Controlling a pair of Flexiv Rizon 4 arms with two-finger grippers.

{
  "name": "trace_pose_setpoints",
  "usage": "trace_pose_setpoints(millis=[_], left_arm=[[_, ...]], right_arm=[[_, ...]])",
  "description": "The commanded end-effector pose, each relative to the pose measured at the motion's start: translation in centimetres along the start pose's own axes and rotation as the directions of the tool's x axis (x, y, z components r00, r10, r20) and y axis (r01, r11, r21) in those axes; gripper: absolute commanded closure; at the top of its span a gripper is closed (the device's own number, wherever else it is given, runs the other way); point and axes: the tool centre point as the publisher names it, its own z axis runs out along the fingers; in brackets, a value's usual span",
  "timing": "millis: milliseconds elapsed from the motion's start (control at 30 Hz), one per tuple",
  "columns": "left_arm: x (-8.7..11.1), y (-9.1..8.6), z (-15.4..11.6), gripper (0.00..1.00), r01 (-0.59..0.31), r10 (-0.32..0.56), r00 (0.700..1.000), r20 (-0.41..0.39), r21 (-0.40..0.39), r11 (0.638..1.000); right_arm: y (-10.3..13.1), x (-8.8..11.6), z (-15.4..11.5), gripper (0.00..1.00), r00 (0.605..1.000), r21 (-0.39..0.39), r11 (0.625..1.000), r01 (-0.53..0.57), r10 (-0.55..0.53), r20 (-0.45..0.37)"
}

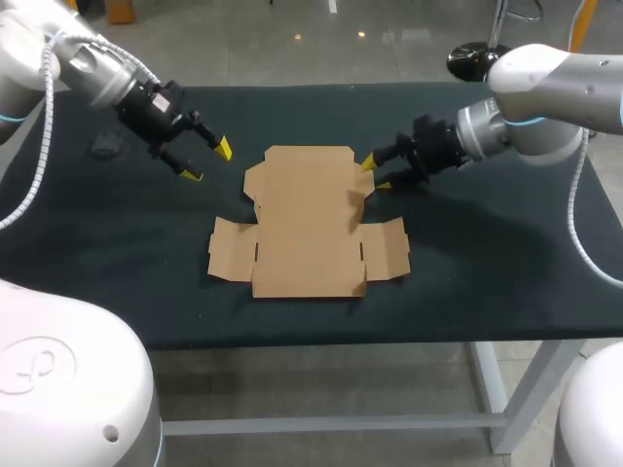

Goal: Assemble the packaging by folding the flat box into shape, placing the metal phone stand inside, and closing the box properly

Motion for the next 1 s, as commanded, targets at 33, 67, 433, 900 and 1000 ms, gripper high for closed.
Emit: trace_pose_setpoints(millis=[33, 67, 433, 900, 1000], left_arm=[[-0.4, -0.1, -0.3, 0.00, 0.004, -0.004, 1.000, -0.003, -0.005, 1.000], [-0.5, -0.1, -0.3, 0.00, 0.006, -0.006, 1.000, -0.004, -0.004, 1.000], [-0.9, -0.5, -0.8, 0.00, 0.010, -0.010, 1.000, -0.006, 0.004, 1.000], [-1.3, -0.7, -1.3, 0.00, 0.011, -0.011, 1.000, -0.001, 0.008, 1.000], [-1.4, -0.7, -1.3, 0.00, 0.010, -0.010, 1.000, -0.002, 0.008, 1.000]], right_arm=[[0.7, -0.3, 0.8, 0.42, 1.000, 0.015, 1.000, -0.001, 0.001, -0.018], [0.7, -0.3, 0.9, 0.41, 1.000, 0.015, 1.000, -0.001, 0.001, -0.020], [1.4, 0.3, 2.4, 0.44, 0.997, 0.005, 1.000, 0.004, -0.003, -0.071], [2.4, 0.5, 3.8, 0.51, 0.996, 0.015, 1.000, 0.022, -0.021, -0.090], [2.5, 0.6, 4.1, 0.54, 0.995, 0.018, 0.999, 0.033, -0.031, -0.100]])
